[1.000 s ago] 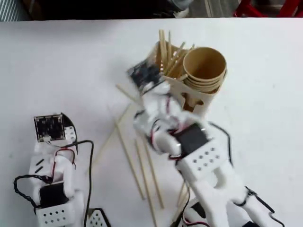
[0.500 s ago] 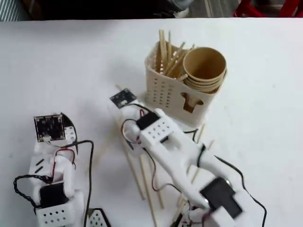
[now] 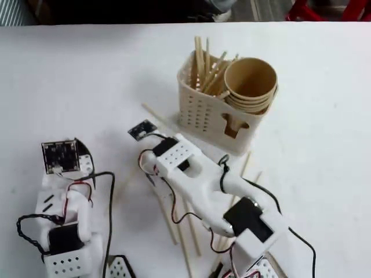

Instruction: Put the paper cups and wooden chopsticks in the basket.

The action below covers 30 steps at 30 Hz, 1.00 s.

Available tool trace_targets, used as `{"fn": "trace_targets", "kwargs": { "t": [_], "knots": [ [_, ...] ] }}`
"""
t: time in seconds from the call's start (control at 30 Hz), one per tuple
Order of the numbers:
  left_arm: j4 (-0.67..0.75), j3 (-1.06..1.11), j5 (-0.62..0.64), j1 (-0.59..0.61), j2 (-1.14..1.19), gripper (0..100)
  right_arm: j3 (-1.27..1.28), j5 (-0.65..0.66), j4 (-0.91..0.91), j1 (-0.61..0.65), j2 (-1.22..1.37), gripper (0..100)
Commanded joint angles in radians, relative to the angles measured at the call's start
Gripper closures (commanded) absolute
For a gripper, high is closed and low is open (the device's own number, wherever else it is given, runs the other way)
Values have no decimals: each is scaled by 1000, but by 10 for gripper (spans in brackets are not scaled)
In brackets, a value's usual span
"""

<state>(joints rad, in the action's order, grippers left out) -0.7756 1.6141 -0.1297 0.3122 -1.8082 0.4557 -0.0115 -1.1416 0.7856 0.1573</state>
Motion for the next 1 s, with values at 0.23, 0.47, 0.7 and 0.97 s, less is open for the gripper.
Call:
{"fn": "trace_targets", "kwargs": {
  "t": [0.23, 0.47, 0.7, 0.97],
  "knots": [
    [6, -5, -8, 8, -13, 932, -29, 3, 62, -4, 105, 980],
    [6, -5, -8, 8, -13, 932, -34, 61, 62, -79, 77, 978],
    [6, -5, -8, 8, -13, 932, -34, 75, 7, -128, -137, 979],
    [6, -5, -9, 8, -13, 932, -34, 75, -38, -127, -361, 979]
  ]
}}
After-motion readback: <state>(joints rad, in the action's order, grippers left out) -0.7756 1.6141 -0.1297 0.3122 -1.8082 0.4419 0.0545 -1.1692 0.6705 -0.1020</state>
